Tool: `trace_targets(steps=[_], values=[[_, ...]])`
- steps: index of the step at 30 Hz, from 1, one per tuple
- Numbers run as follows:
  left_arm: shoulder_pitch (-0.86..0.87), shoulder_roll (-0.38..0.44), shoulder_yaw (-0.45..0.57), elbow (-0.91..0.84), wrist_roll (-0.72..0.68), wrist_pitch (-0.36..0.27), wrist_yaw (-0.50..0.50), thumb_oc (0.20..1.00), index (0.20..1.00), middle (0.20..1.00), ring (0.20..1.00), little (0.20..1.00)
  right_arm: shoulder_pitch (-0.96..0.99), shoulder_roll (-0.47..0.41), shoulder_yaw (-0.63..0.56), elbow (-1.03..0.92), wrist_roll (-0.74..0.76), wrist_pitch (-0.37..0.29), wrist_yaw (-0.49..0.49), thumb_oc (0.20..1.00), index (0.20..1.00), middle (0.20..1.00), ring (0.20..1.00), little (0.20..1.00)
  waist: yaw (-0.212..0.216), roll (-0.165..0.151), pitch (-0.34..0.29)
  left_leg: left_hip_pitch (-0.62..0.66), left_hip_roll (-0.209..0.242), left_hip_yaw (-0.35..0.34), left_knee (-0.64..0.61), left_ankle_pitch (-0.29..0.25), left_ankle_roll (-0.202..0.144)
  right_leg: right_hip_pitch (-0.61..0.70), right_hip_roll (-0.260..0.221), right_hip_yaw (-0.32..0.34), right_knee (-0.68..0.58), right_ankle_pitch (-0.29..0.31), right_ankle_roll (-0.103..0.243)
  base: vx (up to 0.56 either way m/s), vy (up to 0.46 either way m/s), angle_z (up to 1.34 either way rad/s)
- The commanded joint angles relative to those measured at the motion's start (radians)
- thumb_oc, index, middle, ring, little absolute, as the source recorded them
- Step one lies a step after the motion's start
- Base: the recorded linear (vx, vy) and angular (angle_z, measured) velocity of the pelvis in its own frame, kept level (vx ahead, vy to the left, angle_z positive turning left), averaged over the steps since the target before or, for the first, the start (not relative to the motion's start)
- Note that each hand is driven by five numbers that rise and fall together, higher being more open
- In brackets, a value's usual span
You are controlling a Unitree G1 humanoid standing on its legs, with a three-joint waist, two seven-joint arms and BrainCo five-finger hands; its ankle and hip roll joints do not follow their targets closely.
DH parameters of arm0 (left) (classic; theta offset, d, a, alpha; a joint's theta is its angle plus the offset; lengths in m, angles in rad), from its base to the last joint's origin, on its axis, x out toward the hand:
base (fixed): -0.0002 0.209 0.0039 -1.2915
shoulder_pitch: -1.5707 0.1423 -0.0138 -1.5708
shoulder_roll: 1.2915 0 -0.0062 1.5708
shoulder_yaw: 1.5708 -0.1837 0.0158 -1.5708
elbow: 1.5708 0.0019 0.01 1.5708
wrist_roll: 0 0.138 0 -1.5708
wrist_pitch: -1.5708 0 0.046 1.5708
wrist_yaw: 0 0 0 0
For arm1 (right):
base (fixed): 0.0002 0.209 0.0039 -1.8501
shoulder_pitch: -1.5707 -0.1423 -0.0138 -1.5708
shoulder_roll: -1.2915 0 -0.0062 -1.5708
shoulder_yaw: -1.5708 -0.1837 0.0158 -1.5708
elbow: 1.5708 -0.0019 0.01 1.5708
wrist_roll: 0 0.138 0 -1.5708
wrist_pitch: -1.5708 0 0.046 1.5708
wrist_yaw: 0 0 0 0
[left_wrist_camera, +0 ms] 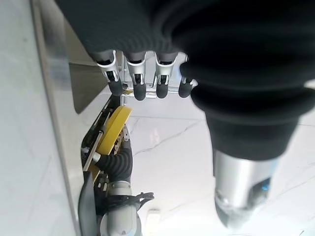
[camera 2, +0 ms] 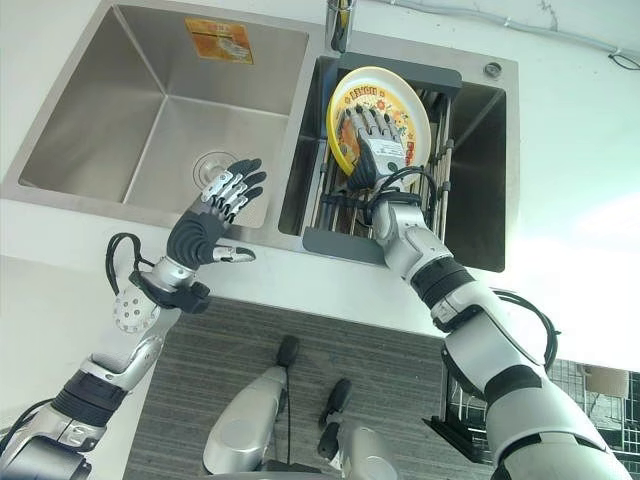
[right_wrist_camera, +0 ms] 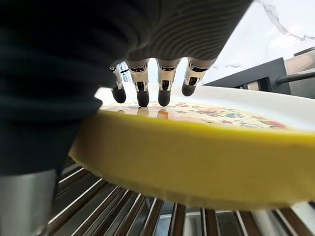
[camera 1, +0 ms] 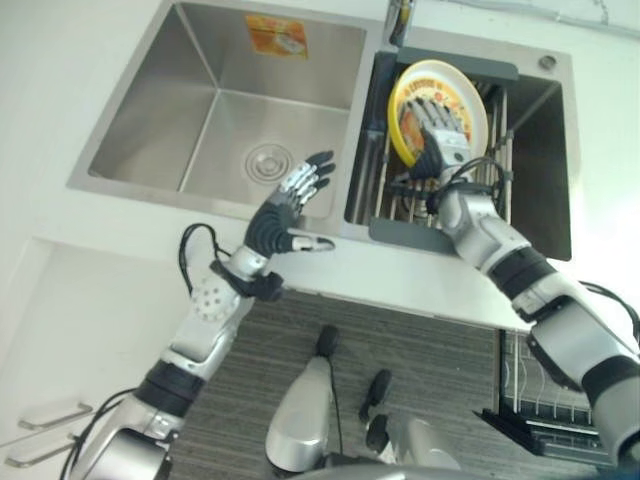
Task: Place the dishes in the dishwasher.
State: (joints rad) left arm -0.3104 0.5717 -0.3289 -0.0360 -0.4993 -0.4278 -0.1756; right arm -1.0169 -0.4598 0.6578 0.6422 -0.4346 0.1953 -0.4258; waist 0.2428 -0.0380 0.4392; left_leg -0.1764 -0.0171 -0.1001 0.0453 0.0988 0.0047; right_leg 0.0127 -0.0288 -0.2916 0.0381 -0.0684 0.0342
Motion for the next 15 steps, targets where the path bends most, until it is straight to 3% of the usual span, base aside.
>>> trace_targets(steps=[1, 15], values=[[-0.023, 0.002, -0.013, -0.052, -0.005, -0.068, 0.020, 1.000, 1.000, 1.000, 1.000, 1.000, 0.017, 0.033, 0.059, 0.061, -0.006, 0.046, -0.045, 0.200, 0.200, 0.200, 0.200, 0.200, 0.022, 0.009, 0.018, 0.017, -0.031, -0.001, -0.013, -0.063, 0.029, -0.102, -0.034, 0.048, 0.085, 0.059, 0.053, -0.02, 0.035, 0.00], [-0.024, -0.002, -0.033, -0.053, -0.005, -0.090, 0.039, 1.000, 1.000, 1.000, 1.000, 1.000, 0.006, -0.006, 0.070, 0.014, -0.117, -0.002, -0.168, 0.200, 0.200, 0.200, 0.200, 0.200, 0.009, 0.025, 0.021, 0.025, -0.032, 0.009, -0.039, -0.053, 0.033, -0.114, -0.038, 0.048, 0.089, 0.062, 0.061, 0.00, 0.008, 0.00]])
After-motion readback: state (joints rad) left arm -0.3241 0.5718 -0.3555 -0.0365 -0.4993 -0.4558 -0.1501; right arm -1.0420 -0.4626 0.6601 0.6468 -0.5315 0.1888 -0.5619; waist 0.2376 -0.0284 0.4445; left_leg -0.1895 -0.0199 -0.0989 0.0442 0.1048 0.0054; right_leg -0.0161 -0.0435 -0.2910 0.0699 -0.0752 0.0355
